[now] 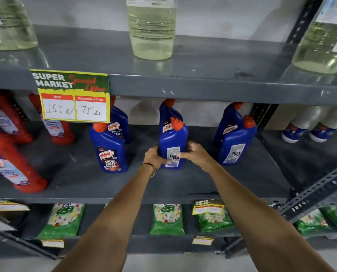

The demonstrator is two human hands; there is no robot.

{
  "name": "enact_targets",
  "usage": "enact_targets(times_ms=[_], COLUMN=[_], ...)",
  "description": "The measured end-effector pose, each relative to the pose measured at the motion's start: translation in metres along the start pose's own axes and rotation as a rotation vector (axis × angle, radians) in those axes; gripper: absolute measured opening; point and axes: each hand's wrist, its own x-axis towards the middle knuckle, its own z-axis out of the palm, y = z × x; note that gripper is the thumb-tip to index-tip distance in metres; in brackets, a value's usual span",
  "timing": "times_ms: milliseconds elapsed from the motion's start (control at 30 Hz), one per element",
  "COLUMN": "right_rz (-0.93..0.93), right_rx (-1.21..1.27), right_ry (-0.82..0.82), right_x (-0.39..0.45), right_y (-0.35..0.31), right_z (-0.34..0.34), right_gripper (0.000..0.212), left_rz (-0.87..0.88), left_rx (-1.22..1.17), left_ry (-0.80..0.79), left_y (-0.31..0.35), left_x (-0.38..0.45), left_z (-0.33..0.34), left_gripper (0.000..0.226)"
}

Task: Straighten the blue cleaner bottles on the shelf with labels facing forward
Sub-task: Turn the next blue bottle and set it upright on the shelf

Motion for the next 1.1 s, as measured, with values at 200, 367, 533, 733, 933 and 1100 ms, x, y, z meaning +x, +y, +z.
enact_targets(times_ms=[200, 367, 533, 733, 933, 1100], right_rz=[-0.022, -0.045, -0.083, -0.134, -0.091, -0.093], right_rx=[-0.008, 0.000, 0.117, 0.246, 0.351, 0.385], right_ry=[-0.019, -0.060, -0.003, 0.004, 0.123, 0.173], right_x=[0.003, -0.003, -0.012, -0.019, -0.020, -0.018], right_y=[-0.002, -0.011, -0.019, -0.024, -0.017, -0.013], right_z=[0.004, -0.002, -0.010, -0.005, 0.006, 0.006], right_gripper=[0.046, 0.045, 0.040, 0.049, 0.075, 0.070], left_rz=[0.025, 0.051, 0.148, 0.244, 0.358, 0.371], left_rx=[0.054, -0.014, -0.151, -0.149, 0.093, 0.056], left_ry=[0.013, 0.000, 0.011, 0.173, 0.273, 0.143], left_y=[0.002, -0.003, -0.001, 0.010, 0.015, 0.009], left_x=[0.001, -0.003, -0.011, -0.020, -0.029, -0.025], left_z=[-0.003, -0.007, -0.010, 0.010, 0.029, 0.018], left_gripper=[0.059, 0.056, 0.048, 0.044, 0.045, 0.049])
